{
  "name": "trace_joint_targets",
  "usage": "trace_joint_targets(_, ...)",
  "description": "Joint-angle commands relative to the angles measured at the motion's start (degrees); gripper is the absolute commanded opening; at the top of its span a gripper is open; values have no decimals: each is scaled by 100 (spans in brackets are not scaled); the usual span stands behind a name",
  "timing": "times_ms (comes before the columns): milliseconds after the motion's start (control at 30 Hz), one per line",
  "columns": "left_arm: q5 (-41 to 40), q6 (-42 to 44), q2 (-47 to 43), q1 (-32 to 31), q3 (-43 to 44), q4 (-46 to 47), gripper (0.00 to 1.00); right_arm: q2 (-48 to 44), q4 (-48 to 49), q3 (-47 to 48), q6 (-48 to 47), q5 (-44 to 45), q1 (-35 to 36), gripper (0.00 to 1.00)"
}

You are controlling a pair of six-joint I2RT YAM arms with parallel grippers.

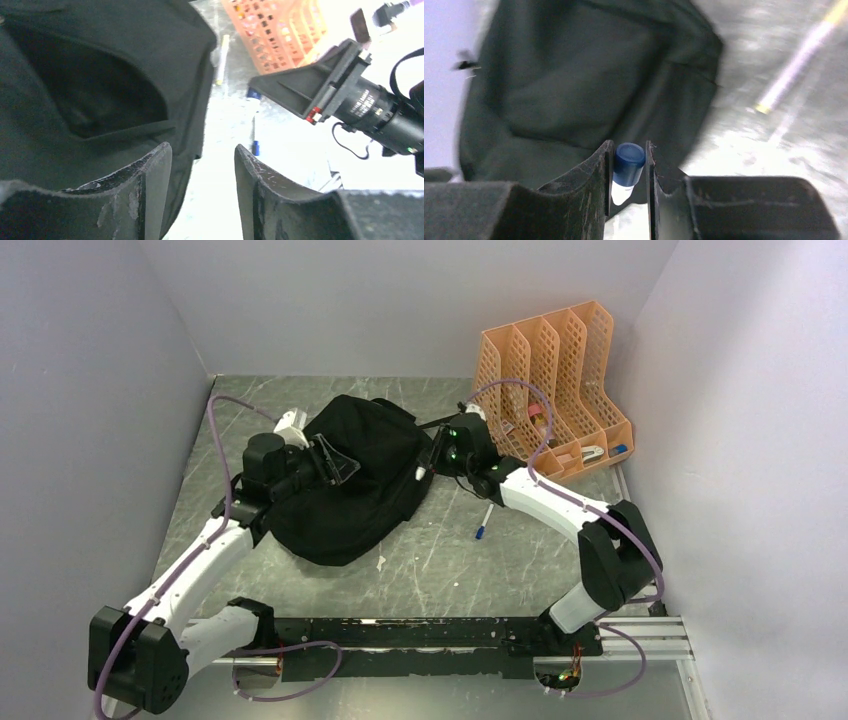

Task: Pack the student bag
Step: Pick up the personal item from the center of the board.

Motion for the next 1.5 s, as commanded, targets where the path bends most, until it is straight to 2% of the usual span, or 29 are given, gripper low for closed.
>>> trace_joint_targets(0, 650, -131, 87, -203, 97, 994, 55, -81, 1669, -110, -105, -1798, 83, 0)
trace_joint_targets(133, 815, -256, 183, -335, 89, 1310, 57, 13, 2347, -29, -58, -2524, 375, 0)
trace_joint_targets(300, 798, -277, 193, -386, 71, 1391, 54, -1, 2673, 32, 15, -2355, 794, 0)
trace_joint_targets(467, 778, -214, 120, -389, 13, 1322, 51, -100, 3000, -72, 244, -2238, 824, 0)
trace_joint_targets(667, 886, -189, 102, -397, -43, 1411, 50, -93, 3003, -15, 318, -2196, 824, 0)
trace_joint_targets(900, 994, -174, 85, -397, -82, 1544, 51, -245, 2235, 77, 168, -1101, 825, 0)
trace_joint_targets(1033, 1131, -176, 124, -397, -149, 1674, 50, -327, 2257, 18, 190, -966, 826, 0)
trace_joint_targets(1467, 1202, -146, 238, -441, -193, 1693, 50, -221, 3136, -40, 277, -2215, 841, 0)
